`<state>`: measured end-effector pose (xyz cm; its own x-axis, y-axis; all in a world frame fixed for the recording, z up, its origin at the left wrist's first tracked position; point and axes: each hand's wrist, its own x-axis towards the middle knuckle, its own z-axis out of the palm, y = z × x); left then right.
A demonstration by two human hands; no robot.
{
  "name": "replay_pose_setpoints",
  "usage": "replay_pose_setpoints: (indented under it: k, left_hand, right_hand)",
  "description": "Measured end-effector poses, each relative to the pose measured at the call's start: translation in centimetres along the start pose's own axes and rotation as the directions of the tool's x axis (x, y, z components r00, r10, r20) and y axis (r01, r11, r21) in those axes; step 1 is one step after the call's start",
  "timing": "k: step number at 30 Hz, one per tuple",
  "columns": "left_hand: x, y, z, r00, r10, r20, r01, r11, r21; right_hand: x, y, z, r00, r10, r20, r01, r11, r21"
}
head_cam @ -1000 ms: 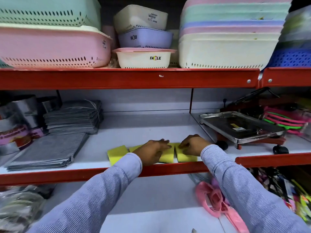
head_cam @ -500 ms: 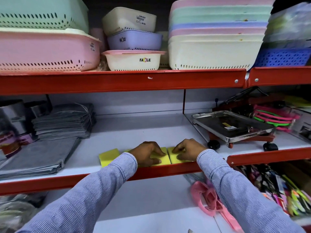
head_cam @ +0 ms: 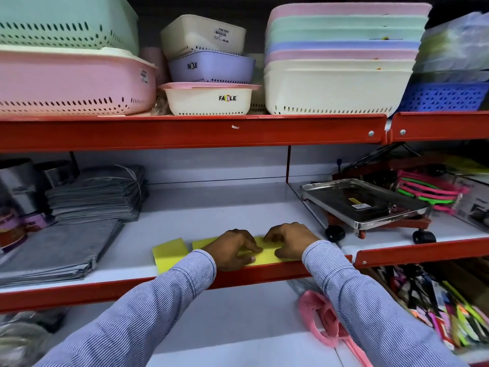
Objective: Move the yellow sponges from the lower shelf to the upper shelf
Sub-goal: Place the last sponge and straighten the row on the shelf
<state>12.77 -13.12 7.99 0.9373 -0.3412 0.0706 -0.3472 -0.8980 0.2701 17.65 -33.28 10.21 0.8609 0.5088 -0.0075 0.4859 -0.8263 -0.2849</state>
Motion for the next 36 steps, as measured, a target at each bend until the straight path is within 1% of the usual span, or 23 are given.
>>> replay_pose_setpoints:
  k: [3, 6, 8, 10, 12, 15, 18, 21, 23, 26, 29, 36]
  left_hand:
    - [-0.1, -0.1, -0.4, 1.000, 0.018, 0.023, -0.018, 1.000, -0.010]
    - [-0.5, -0.5, -1.4, 0.999, 0.016, 0.046, -0.014, 0.999, -0.041]
    - [-0.8, -1.2, -2.0, 1.000, -0.008, 0.018, 0.009, 0.998, -0.056]
    - [-0.9, -2.1, -2.6, 0.997, -0.059, -0.041, 0.057, 0.997, -0.046]
    - [-1.0, -3.1, -3.1, 0.989, -0.137, -0.057, 0.137, 0.991, -0.007]
    - [-1.2, -4.3, -3.7, 0.964, -0.267, 0.012, 0.264, 0.960, 0.095]
    - [-1.7, -4.6, -4.9, 0.940, -0.328, 0.091, 0.315, 0.939, 0.137]
    - [-2.2, -4.7, -5.6, 0.930, -0.319, 0.184, 0.300, 0.946, 0.127]
    - [-2.4, -4.8, -5.4, 0.939, -0.287, 0.190, 0.273, 0.957, 0.098]
    - [-2.5, -5.0, -4.7, 0.952, -0.246, 0.181, 0.243, 0.969, 0.036]
    - [-2.3, -4.6, -4.2, 0.959, -0.235, 0.160, 0.240, 0.971, -0.012]
    - [-2.4, -4.2, -3.1, 0.978, -0.198, 0.067, 0.201, 0.978, -0.051]
  right_hand:
    - [0.0, -0.7, 0.0, 1.000, -0.009, 0.007, 0.009, 0.999, -0.049]
    - [0.1, -0.7, 0.1, 1.000, 0.004, 0.012, -0.003, 0.998, -0.063]
    - [0.1, -0.7, -0.1, 1.000, 0.012, 0.022, -0.011, 0.998, -0.054]
    - [0.1, -0.7, -0.2, 0.999, 0.010, 0.039, -0.008, 0.999, -0.044]
    - [0.1, -0.8, -0.2, 0.998, 0.009, 0.056, -0.007, 0.999, -0.035]
    - [0.1, -1.3, 0.1, 0.998, 0.004, 0.062, -0.001, 0.999, -0.049]
    - [-0.2, -1.9, 0.1, 0.996, -0.021, 0.091, 0.029, 0.996, -0.085]
    - [-0.4, -2.2, 0.0, 0.996, -0.020, 0.089, 0.028, 0.995, -0.092]
    - [-0.4, -2.3, -0.1, 0.995, -0.011, 0.102, 0.021, 0.994, -0.103]
    - [-0.4, -2.6, -0.2, 0.993, -0.007, 0.116, 0.020, 0.993, -0.116]
    - [-0.4, -2.8, -0.3, 0.993, -0.006, 0.117, 0.020, 0.992, -0.121]
    - [0.0, -3.3, -0.3, 0.991, 0.024, 0.128, -0.005, 0.989, -0.149]
